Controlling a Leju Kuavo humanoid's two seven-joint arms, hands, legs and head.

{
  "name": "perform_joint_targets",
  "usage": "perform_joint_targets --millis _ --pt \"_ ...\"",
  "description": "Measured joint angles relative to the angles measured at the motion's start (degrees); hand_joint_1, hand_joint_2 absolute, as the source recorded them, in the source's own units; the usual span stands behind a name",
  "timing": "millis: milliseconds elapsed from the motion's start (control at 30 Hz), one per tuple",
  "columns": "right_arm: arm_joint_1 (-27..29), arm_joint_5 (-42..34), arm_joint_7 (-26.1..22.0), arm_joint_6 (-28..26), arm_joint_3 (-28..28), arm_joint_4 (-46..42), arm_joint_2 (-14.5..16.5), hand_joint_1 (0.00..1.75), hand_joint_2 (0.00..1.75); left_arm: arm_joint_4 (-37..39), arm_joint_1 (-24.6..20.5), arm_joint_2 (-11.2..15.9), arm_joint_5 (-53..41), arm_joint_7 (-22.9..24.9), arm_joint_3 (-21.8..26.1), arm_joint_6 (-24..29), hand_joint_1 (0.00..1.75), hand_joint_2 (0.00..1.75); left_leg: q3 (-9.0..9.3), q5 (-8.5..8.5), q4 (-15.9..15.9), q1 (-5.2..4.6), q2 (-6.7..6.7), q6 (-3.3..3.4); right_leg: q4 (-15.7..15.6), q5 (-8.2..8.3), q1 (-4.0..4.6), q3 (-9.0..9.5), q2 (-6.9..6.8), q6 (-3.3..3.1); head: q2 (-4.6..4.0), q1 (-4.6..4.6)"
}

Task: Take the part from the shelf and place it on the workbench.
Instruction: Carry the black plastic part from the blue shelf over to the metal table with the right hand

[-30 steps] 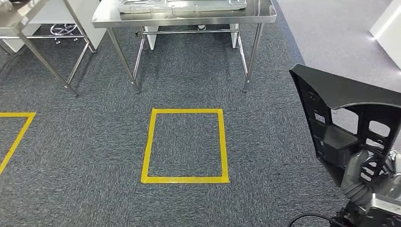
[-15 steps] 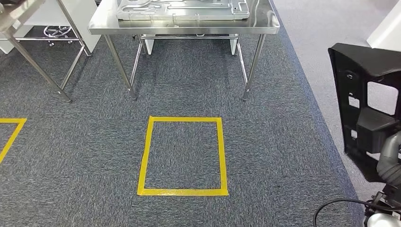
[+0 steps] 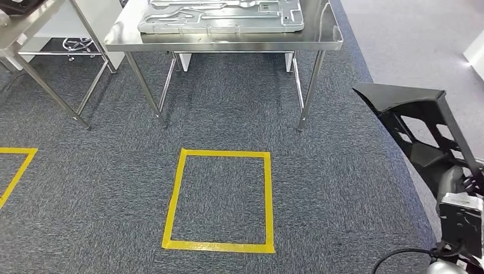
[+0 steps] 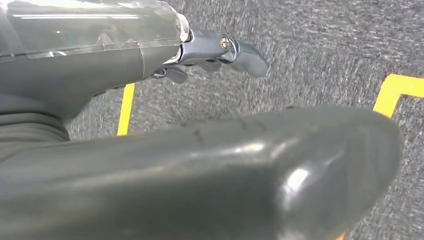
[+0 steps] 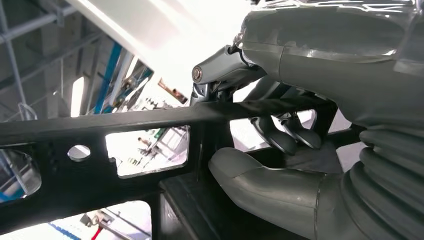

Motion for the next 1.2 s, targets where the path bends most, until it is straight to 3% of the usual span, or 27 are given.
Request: perform_joint_targets --millis 33,67,100,167,233,267,333,400,500,567,600,633,700,767,867,933,1000,1067,1100,1200 --pt "0.1 0.2 0.1 0.0 0.2 0.0 0.0 1.75 1.75 0.0 0.1 0.0 0.0 0.0 0.0 0.0 0.00 0.00 -1.98 -1.33 2.1 -0.03 0.05 0.09 0.0 -0.58 0.25 0.64 -0.35 -0.14 0.00 -0.01" --pt "0.2 0.3 0.2 0.0 0.4 0.0 0.1 1.75 1.75 0.0 0.3 0.0 0.0 0.0 0.0 0.0 0.00 0.00 -3.13 -1.60 2.3 -0.13 0.10 0.34 0.0 -1.20 0.50 1.41 -0.71 -0.23 0.00 -0.02" --pt "0.3 0.4 0.4 0.0 0.5 0.0 0.1 1.75 1.75 0.0 0.5 0.0 0.0 0.0 0.0 0.0 0.00 0.00 -3.35 -0.47 0.7 -0.32 0.22 0.76 0.0 -1.85 0.74 2.29 -1.10 -0.30 0.00 -0.03" --pt "0.4 0.5 0.5 -0.1 0.6 0.0 0.1 1.75 1.75 0.0 0.7 0.0 0.0 0.0 0.0 0.0 0.00 0.00 -2.12 5.20 -6.1 -1.21 1.68 2.36 -0.1 -3.17 1.13 4.05 -2.07 -0.33 0.00 -0.03" --pt "0.4 0.6 0.7 -0.2 0.7 0.1 0.1 1.75 1.75 0.0 0.6 0.1 -0.1 0.0 0.0 0.0 0.00 0.00 -1.08 9.14 -11.1 -2.18 3.44 3.59 -0.4 -4.19 1.35 5.22 -2.96 0.05 0.00 0.05" --pt "0.5 0.7 0.8 -0.3 0.7 0.2 0.1 1.75 1.75 0.0 0.5 0.2 -0.1 0.0 0.0 0.1 0.00 0.00 -0.96 9.85 -12.1 -2.47 3.72 3.90 -0.4 -4.36 1.40 5.61 -3.32 0.39 0.00 0.08" --pt "0.4 0.8 1.0 -0.6 0.7 0.2 0.1 1.75 1.75 0.1 0.6 0.1 -0.2 0.1 0.0 0.1 0.00 0.00 -0.13 9.89 -13.1 -2.35 2.79 4.12 -0.3 -4.22 1.42 6.17 -3.63 1.21 0.01 0.01" --pt "0.2 0.4 1.3 -0.6 0.8 0.4 0.1 1.75 1.75 0.1 0.6 0.1 -0.3 0.1 0.0 0.1 0.00 0.00 1.42 10.01 -14.4 -1.97 1.94 4.45 2.4 -4.23 1.16 5.22 -1.97 1.80 0.01 0.05" --pt "0.1 -0.3 2.0 0.1 0.8 0.9 0.1 1.75 1.75 0.1 0.3 0.1 -0.5 0.1 0.0 0.1 0.00 0.00 2.90 9.45 -15.0 -1.75 0.88 4.77 11.5 -7.58 0.69 -0.91 0.76 2.44 0.01 0.09" --pt "0.1 -0.4 2.2 0.5 0.7 1.4 0.0 1.75 1.75 0.1 0.3 0.1 -0.6 0.1 0.0 0.0 0.00 0.00 3.81 8.61 -15.0 -1.69 0.21 4.69 14.2 -9.57 0.41 -4.33 0.95 2.95 0.00 0.10" --pt "0.0 -0.4 2.2 0.6 0.8 1.6 0.0 1.75 1.75 0.1 0.3 0.0 -0.6 0.1 0.0 0.0 0.00 0.00 4.47 8.10 -15.0 -1.62 -0.11 4.54 13.1 -8.88 0.24 -4.83 0.95 3.18 0.00 0.10" --pt "0.0 -0.4 2.3 0.7 0.8 1.8 0.0 1.75 1.75 0.1 0.3 0.0 -0.6 0.1 0.0 -0.1 0.00 0.00 5.23 7.53 -15.0 -1.50 -0.37 4.32 10.4 -6.82 0.06 -4.55 0.94 3.37 0.00 0.11" --pt "-0.2 -0.2 2.2 0.9 0.9 2.3 0.1 1.75 1.75 0.1 0.4 0.0 -0.7 0.1 0.0 -0.1 0.00 0.00 6.45 6.26 -14.7 -1.34 -0.84 3.60 3.7 -1.08 -0.20 -3.19 0.89 3.38 0.00 0.20" --pt "-0.4 0.0 2.3 1.1 1.0 2.8 0.1 1.75 1.75 0.1 0.4 0.0 -0.7 0.1 0.0 -0.1 0.00 0.00 6.98 5.22 -14.3 -1.37 -1.06 2.73 0.7 1.54 0.01 -2.57 0.89 2.54 0.00 0.27" --pt "-0.5 0.6 2.1 1.2 1.8 3.4 0.2 1.75 1.75 0.1 0.3 0.0 -0.7 0.1 0.0 -0.1 0.00 0.00 6.77 5.06 -12.6 -1.34 -0.91 1.75 0.7 1.19 0.08 -1.97 1.00 1.03 0.00 0.21" --pt "-0.5 1.6 1.8 1.2 2.7 3.8 0.5 1.75 1.75 0.1 0.2 0.0 -0.7 0.1 0.0 -0.1 0.00 0.00 4.15 4.41 -7.9 -1.17 -0.54 1.26 0.5 0.68 -0.02 -1.14 0.96 0.28 0.00 0.03" --pt "-0.2 2.8 1.3 1.1 3.9 4.3 1.2 1.75 1.75 0.1 0.1 -0.1 -0.7 0.1 0.0 0.0 0.00 0.00 -0.25 1.82 -1.2 -0.96 -0.26 0.80 0.4 -0.01 0.10 -0.48 0.91 -0.21 0.00 -0.13" --pt "0.6 4.4 0.9 1.1 5.4 5.0 2.2 1.75 1.75 0.1 0.3 -0.1 -0.7 0.2 0.0 0.0 0.00 0.00 -3.63 0.11 2.4 -0.83 -0.16 0.60 0.4 -0.83 0.27 0.38 0.94 -0.38 0.00 -0.14" --pt "1.0 5.2 0.7 1.0 6.2 5.3 2.8 1.75 1.75 0.1 0.3 -0.1 -0.7 0.2 0.0 0.0 0.00 0.00 -4.10 0.94 1.7 -0.81 -0.13 0.71 0.4 -1.28 0.35 0.95 0.97 -0.40 0.00 -0.14" --pt "2.5 7.5 -0.5 0.0 9.3 6.5 5.0 1.75 1.75 0.1 0.4 0.0 -0.6 0.2 0.0 0.2 0.00 0.00 -1.63 7.72 -7.9 -1.19 0.13 1.76 0.3 -2.62 0.59 2.72 0.96 -0.19 0.00 -0.13"
